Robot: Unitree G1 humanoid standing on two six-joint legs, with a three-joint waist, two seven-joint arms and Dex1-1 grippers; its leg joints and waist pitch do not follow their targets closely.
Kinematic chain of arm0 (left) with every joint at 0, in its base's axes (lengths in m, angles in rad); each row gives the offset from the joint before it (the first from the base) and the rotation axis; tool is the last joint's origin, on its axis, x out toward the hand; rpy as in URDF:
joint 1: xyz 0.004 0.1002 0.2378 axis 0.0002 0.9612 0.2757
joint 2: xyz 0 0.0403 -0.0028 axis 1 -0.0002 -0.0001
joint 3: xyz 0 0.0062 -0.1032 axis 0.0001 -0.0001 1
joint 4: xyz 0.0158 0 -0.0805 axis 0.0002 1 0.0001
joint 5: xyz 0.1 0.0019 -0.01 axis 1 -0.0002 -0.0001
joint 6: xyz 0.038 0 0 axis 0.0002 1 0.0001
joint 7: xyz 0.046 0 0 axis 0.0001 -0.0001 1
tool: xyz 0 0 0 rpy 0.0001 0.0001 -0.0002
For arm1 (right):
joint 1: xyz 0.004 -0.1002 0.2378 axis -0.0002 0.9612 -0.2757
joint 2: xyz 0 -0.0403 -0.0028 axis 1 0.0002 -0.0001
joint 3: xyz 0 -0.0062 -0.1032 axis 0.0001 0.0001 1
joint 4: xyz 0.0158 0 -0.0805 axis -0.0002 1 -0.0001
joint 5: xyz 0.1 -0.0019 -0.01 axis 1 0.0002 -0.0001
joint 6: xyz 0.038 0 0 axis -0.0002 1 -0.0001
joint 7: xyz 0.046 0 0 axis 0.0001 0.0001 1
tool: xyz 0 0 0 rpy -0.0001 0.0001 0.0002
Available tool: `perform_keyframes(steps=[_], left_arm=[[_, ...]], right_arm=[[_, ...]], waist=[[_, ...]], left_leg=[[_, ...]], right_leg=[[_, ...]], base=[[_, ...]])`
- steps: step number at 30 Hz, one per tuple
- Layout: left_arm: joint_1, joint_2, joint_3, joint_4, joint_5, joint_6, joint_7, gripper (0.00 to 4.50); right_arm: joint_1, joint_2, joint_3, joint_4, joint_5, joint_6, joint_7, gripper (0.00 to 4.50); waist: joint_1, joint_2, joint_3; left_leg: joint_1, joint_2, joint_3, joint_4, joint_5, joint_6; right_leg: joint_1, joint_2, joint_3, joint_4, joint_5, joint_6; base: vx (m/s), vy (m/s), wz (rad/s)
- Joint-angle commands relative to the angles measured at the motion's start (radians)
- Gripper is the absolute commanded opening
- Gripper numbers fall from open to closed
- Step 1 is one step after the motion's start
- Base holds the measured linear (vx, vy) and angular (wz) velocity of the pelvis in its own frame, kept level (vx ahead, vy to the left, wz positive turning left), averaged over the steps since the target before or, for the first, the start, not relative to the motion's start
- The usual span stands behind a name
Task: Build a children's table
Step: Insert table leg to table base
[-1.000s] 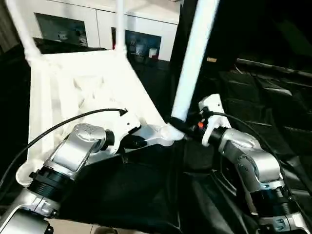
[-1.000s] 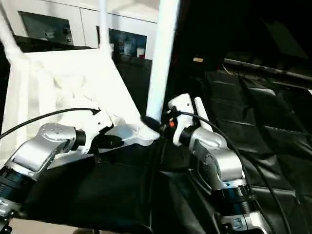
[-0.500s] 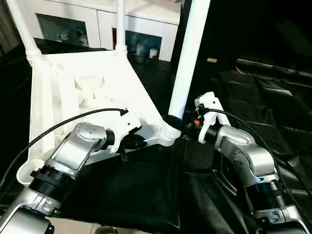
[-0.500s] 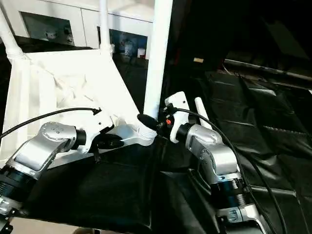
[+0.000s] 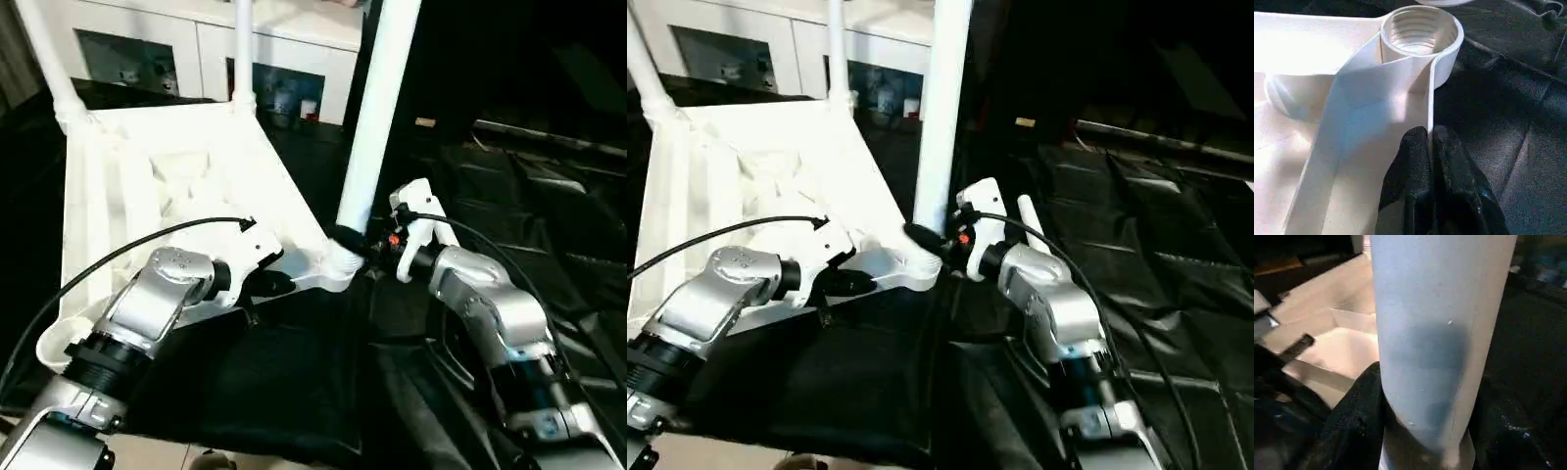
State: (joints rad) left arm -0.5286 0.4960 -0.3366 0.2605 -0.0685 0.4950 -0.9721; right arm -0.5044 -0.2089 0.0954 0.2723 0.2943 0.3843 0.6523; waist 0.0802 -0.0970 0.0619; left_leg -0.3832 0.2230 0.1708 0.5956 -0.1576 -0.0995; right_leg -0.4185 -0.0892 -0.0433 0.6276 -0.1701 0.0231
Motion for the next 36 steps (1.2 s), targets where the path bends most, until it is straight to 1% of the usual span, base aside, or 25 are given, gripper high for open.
perform_keyframes(steps=[1,2,3,4,6,9,10,11,12,13,14,17,19,20,23,26,27,32,33,36], left_arm=[[0.015,0.002,-0.043,0.013,0.017,0.021,-0.020,0.00],[0.014,0.007,-0.050,0.010,0.027,0.020,-0.022,0.00],[0.014,0.007,-0.050,0.010,0.027,0.020,-0.022,0.00],[0.011,0.009,-0.052,0.011,0.032,0.018,-0.020,0.00],[0.009,0.008,-0.047,0.009,0.029,0.018,-0.022,0.00],[0.007,0.004,-0.040,0.008,0.022,0.019,-0.025,0.00],[0.005,0.002,-0.036,0.008,0.021,0.014,-0.025,0.00],[0.005,0.001,-0.035,0.008,0.021,0.012,-0.024,0.00],[0.003,-0.002,-0.033,0.011,0.022,0.010,-0.023,0.00],[0.003,-0.002,-0.033,0.011,0.022,0.010,-0.023,0.00],[0.001,-0.004,-0.032,0.010,0.022,0.007,-0.024,0.00],[0.003,-0.004,-0.034,-0.001,0.018,0.005,-0.031,0.00],[0.007,0.000,-0.035,-0.009,0.018,0.004,-0.035,0.00],[0.010,0.002,-0.035,-0.015,0.017,0.007,-0.037,0.00],[0.012,0.004,-0.036,-0.018,0.019,0.007,-0.038,0.00],[0.014,0.006,-0.036,-0.022,0.020,0.007,-0.038,0.00],[0.014,0.006,-0.036,-0.022,0.020,0.007,-0.038,0.00],[0.019,0.015,-0.036,-0.029,0.024,0.004,-0.039,0.00],[0.019,0.016,-0.035,-0.029,0.025,0.003,-0.038,0.00],[0.021,0.015,-0.035,-0.030,0.025,0.001,-0.036,0.00]], right_arm=[[-0.024,-0.005,-0.012,0.024,-0.010,-0.020,-0.005,1.89],[-0.030,0.000,-0.015,0.041,-0.006,-0.024,-0.002,1.89],[-0.030,0.000,-0.015,0.041,-0.006,-0.024,-0.002,1.89],[-0.034,0.010,-0.025,0.058,0.007,-0.024,-0.001,1.89],[-0.040,0.020,-0.035,0.073,0.017,-0.016,-0.001,1.89],[-0.043,0.022,-0.026,0.086,0.015,-0.004,0.014,1.89],[-0.040,0.016,-0.004,0.085,0.007,0.005,0.037,1.89],[-0.039,0.013,0.004,0.084,0.003,0.006,0.044,1.89],[-0.041,0.012,0.006,0.089,0.002,0.010,0.048,1.89],[-0.041,0.012,0.006,0.089,0.002,0.010,0.048,1.89],[-0.045,0.011,0.009,0.101,-0.007,0.000,0.050,1.89],[-0.053,0.018,0.005,0.132,-0.016,-0.021,0.049,1.89],[-0.060,0.028,-0.002,0.153,-0.015,-0.034,0.048,1.89],[-0.065,0.035,-0.005,0.174,-0.018,-0.059,0.047,1.89],[-0.071,0.044,-0.011,0.208,-0.021,-0.087,0.042,1.89],[-0.077,0.055,-0.024,0.237,-0.012,-0.101,0.042,1.89],[-0.077,0.056,-0.024,0.238,-0.012,-0.102,0.042,1.89],[-0.086,0.082,-0.055,0.315,0.015,-0.129,0.068,1.89],[-0.086,0.087,-0.063,0.333,0.022,-0.137,0.074,1.89],[-0.079,0.094,-0.077,0.361,0.031,-0.160,0.079,1.89]], waist=[[-0.002,0.025,-0.070],[0.000,0.023,-0.071],[-0.001,0.024,-0.071],[0.001,0.022,-0.072],[0.002,0.018,-0.072],[0.003,0.021,-0.071],[0.003,0.021,-0.070],[0.003,0.021,-0.070],[0.003,0.015,-0.070],[0.003,0.017,-0.069],[0.003,0.019,-0.069],[0.004,0.017,-0.069],[0.004,0.017,-0.069],[0.004,0.019,-0.070],[0.004,0.018,-0.071],[0.005,0.021,-0.071],[0.003,0.020,-0.070],[-0.001,0.021,-0.070],[-0.002,0.023,-0.069],[-0.003,0.022,-0.070]], left_leg=[[0.020,0.000,0.003,-0.083,-0.354,-0.069],[0.021,0.001,0.004,-0.082,-0.336,-0.066],[0.020,0.001,0.005,-0.082,-0.331,-0.065],[0.020,0.001,0.006,-0.082,-0.315,-0.063],[0.020,0.000,0.008,-0.081,-0.303,-0.059],[0.020,0.001,0.008,-0.082,-0.311,-0.060],[0.021,0.000,0.008,-0.082,-0.322,-0.061],[0.021,0.001,0.007,-0.083,-0.322,-0.062],[0.021,0.001,0.008,-0.083,-0.324,-0.061],[0.020,0.001,0.007,-0.083,-0.323,-0.061],[0.021,0.001,0.007,-0.083,-0.327,-0.062],[0.021,0.001,0.007,-0.083,-0.334,-0.064],[0.020,0.001,0.007,-0.082,-0.327,-0.063],[0.019,0.001,0.006,-0.083,-0.320,-0.063],[0.020,0.001,0.008,-0.082,-0.313,-0.062],[0.021,0.001,0.008,-0.082,-0.310,-0.061],[0.019,0.001,0.007,-0.083,-0.314,-0.061],[0.020,0.001,0.005,-0.084,-0.348,-0.062],[0.020,0.002,0.004,-0.084,-0.352,-0.062],[0.020,0.002,0.004,-0.084,-0.349,-0.060]], right_leg=[[0.034,-0.031,0.025,-0.081,-0.325,-0.156],[0.035,-0.031,0.025,-0.078,-0.299,-0.163],[0.035,-0.031,0.026,-0.077,-0.289,-0.167],[0.037,-0.030,0.026,-0.075,-0.265,-0.171],[0.038,-0.030,0.026,-0.073,-0.254,-0.176],[0.038,-0.031,0.026,-0.074,-0.271,-0.172],[0.038,-0.031,0.026,-0.077,-0.287,-0.169],[0.038,-0.032,0.026,-0.076,-0.289,-0.166],[0.037,-0.032,0.026,-0.078,-0.294,-0.163],[0.038,-0.033,0.026,-0.077,-0.298,-0.163],[0.037,-0.033,0.026,-0.078,-0.307,-0.162],[0.035,-0.035,0.026,-0.080,-0.327,-0.160],[0.036,-0.035,0.027,-0.080,-0.319,-0.161],[0.037,-0.035,0.026,-0.077,-0.307,-0.163],[0.037,-0.034,0.026,-0.076,-0.284,-0.172],[0.037,-0.033,0.026,-0.074,-0.272,-0.177],[0.039,-0.033,0.026,-0.074,-0.276,-0.177],[0.036,-0.036,0.025,-0.079,-0.321,-0.174],[0.036,-0.035,0.025,-0.080,-0.325,-0.174],[0.037,-0.035,0.025,-0.079,-0.318,-0.178]], base=[[0.000,0.000,0.00],[0.000,0.000,0.00],[0.000,0.000,0.00],[0.000,0.000,0.00],[0.000,0.000,0.00],[0.000,0.000,0.00],[0.000,0.000,0.00],[0.000,0.000,0.00],[0.000,0.000,0.00],[0.000,0.000,0.00],[0.000,0.000,0.00],[0.000,0.000,0.00],[0.000,0.000,0.00],[0.000,0.000,0.00],[0.000,0.000,0.00],[0.000,0.000,0.00],[0.000,0.000,0.00],[0.000,0.000,0.00],[0.000,0.000,0.00],[0.000,0.000,0.00]])
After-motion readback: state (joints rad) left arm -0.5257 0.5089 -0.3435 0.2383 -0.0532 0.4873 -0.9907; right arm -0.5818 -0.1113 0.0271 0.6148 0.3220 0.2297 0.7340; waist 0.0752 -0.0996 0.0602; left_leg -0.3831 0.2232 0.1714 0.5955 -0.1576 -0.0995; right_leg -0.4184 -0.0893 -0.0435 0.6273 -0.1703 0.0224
